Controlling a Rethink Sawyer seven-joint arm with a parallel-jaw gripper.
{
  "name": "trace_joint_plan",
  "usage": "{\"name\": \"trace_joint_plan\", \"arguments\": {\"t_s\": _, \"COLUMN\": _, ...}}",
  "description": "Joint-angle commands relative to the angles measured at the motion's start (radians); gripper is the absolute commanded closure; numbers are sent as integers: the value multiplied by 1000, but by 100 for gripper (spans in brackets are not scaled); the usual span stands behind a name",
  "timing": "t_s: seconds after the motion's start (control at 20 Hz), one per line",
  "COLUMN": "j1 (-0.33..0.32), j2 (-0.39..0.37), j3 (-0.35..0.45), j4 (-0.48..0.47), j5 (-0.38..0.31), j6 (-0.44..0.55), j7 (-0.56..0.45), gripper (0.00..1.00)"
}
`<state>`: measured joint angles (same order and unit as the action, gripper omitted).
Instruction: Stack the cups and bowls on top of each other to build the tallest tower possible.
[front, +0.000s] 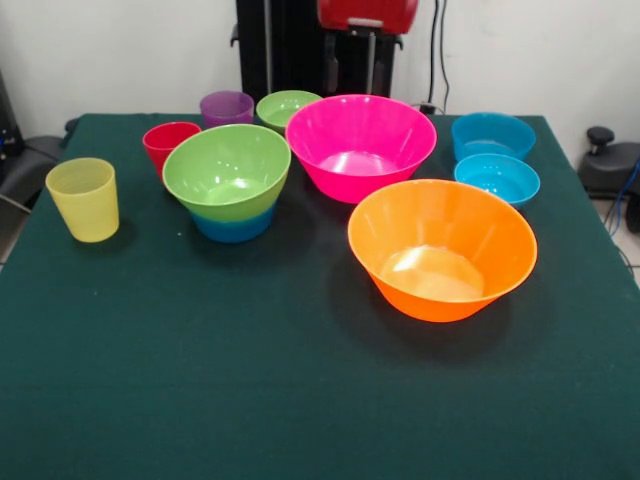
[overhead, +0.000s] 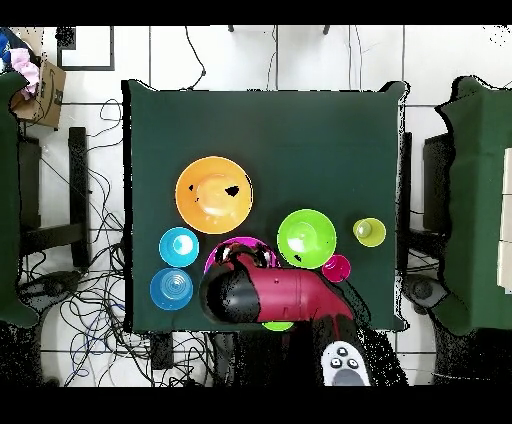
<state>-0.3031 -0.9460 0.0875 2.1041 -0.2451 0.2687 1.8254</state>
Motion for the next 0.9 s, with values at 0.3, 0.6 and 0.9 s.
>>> {"name": "trace_joint_plan", "arguments": {"t_s": 0.3, "j1": 79, "j2": 158, "j3": -35, "j4": -80, "j5": 45, "j6": -47, "j7": 187, "gripper": 0}}
{"name": "trace_joint_plan", "arguments": {"t_s": 0.6, "j1": 75, "j2": 174, "j3": -37, "j4": -112, "j5": 56, "j6": -31, "j7": 167, "gripper": 0}}
{"name": "trace_joint_plan", "arguments": {"t_s": 0.9, "j1": 80, "j2": 181, "j3": -41, "j4": -111, "j5": 61, "j6": -45, "j7": 170, "gripper": 0}}
